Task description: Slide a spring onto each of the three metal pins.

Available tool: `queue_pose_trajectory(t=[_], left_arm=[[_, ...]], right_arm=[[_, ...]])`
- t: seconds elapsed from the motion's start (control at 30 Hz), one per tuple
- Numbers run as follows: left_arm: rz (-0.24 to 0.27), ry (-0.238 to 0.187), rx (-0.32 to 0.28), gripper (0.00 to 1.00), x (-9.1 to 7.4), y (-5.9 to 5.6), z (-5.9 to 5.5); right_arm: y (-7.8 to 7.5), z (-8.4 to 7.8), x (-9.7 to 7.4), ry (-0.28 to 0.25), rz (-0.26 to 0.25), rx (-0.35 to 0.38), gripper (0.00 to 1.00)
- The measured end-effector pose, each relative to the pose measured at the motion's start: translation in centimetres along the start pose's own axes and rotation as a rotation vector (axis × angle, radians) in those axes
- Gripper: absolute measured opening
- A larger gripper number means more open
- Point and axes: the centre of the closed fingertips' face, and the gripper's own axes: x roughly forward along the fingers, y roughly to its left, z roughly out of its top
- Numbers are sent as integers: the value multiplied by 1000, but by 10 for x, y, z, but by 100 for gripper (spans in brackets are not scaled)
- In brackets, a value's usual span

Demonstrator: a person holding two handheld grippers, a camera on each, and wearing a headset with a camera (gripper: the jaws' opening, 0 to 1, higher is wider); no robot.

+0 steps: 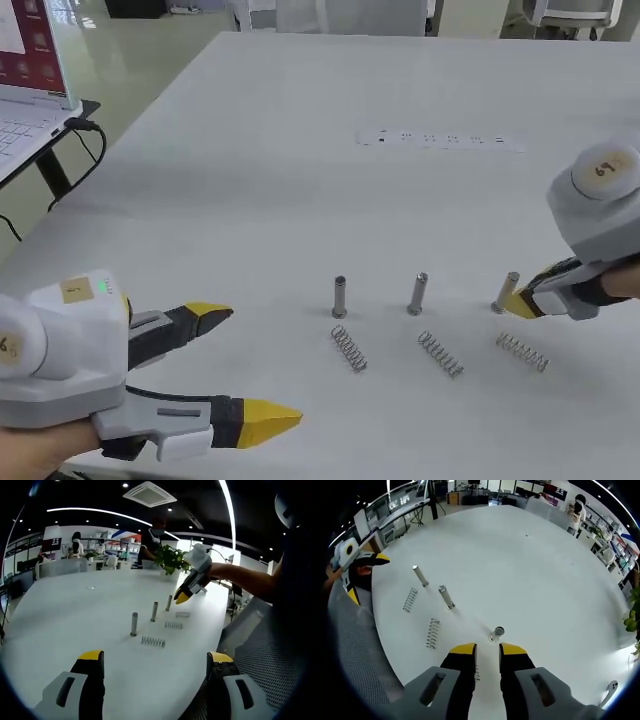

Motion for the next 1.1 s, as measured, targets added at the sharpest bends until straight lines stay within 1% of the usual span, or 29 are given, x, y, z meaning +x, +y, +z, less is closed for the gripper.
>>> queue_pose_trajectory(t=[0.07,0.37,0.7,0.83,0.97,1.1], left_arm=[[0,0,0,81,0,0,0],[-1,-1,0,81,1,0,0],[2,-2,-5,80,0,0,0],[5,-2,-6,80,0,1,0],[6,-1,-9,80,0,1,0],[9,-2,-12,80,-1,1,0]], right_arm=[[2,0,0,-3,7,0,16],[9,-8,5,27,38,-30,16],[21,-17,13,84,84,-72,15],[23,-20,15,101,93,-82,15],[24,-24,18,130,99,-103,15],[25,-26,20,142,104,-114,14]])
